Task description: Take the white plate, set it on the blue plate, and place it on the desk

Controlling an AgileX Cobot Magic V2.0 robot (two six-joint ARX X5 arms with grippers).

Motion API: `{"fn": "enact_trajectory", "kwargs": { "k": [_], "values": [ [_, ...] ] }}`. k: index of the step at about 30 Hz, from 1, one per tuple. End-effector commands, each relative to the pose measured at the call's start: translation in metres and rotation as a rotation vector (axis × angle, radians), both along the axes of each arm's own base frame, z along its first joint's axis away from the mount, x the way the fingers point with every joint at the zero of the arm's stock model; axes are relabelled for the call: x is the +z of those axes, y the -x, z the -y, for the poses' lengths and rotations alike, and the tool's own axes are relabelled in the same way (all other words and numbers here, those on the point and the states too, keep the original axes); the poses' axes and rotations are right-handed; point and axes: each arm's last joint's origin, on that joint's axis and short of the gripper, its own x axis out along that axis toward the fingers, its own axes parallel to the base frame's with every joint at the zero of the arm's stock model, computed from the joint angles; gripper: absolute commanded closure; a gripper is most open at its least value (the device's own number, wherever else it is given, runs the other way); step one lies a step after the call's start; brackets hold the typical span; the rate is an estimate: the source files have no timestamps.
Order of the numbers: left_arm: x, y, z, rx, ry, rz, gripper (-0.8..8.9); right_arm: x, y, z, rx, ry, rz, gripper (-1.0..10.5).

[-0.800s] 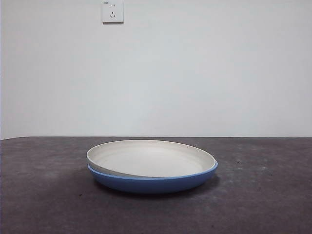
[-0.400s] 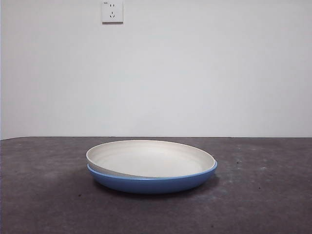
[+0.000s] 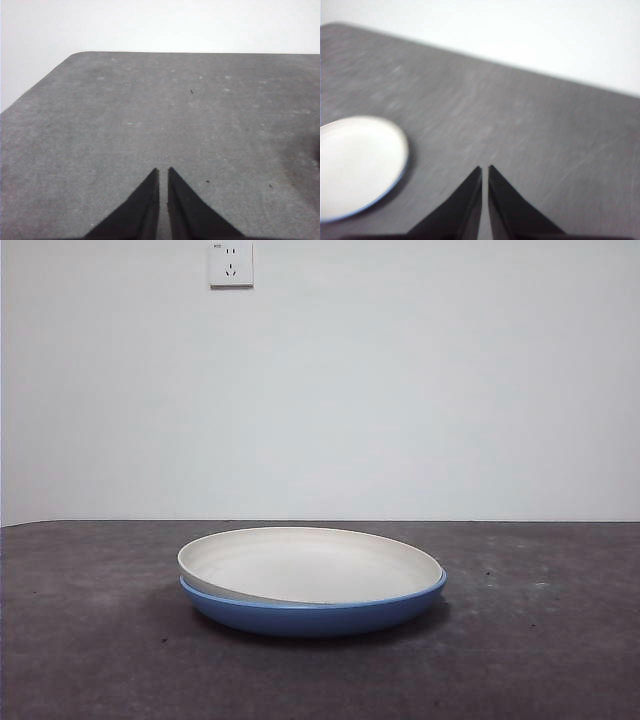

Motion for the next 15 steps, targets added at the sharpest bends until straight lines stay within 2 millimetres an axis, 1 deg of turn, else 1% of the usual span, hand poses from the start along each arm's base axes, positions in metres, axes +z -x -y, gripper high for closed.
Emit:
{"fn": "enact_trajectory", "kwargs": {
  "k": [1, 3, 5, 8, 12, 15],
  "values": [
    [-0.007, -0.001, 0.000, 0.006, -0.015, -0.024, 7.86, -0.037, -0.016, 0.000, -0.016, 0.007, 0.171, 9.3],
    [-0.007, -0.001, 0.000, 0.006, -0.015, -0.024, 7.86, -0.062, -0.023, 0.000, -0.024, 0.000, 0.265, 9.3],
    [-0.007, -0.001, 0.000, 0.006, -0.015, -0.024, 7.86, -0.083, -0.027, 0.000, -0.042, -0.010, 0.331, 9.3],
    [-0.007, -0.001, 0.000, 0.006, -0.015, -0.024, 7.86, -0.108, -0.030, 0.002, -0.102, -0.041, 0.365, 9.3],
    [-0.007, -0.001, 0.000, 0.006, -0.015, -0.024, 7.86, -0.133, -0.034, 0.007, -0.241, -0.104, 0.317, 9.3],
    [-0.007, -0.001, 0.000, 0.006, -0.015, -0.024, 7.86, -0.146, -0.037, 0.011, -0.305, -0.110, 0.284, 9.3]
  ]
}}
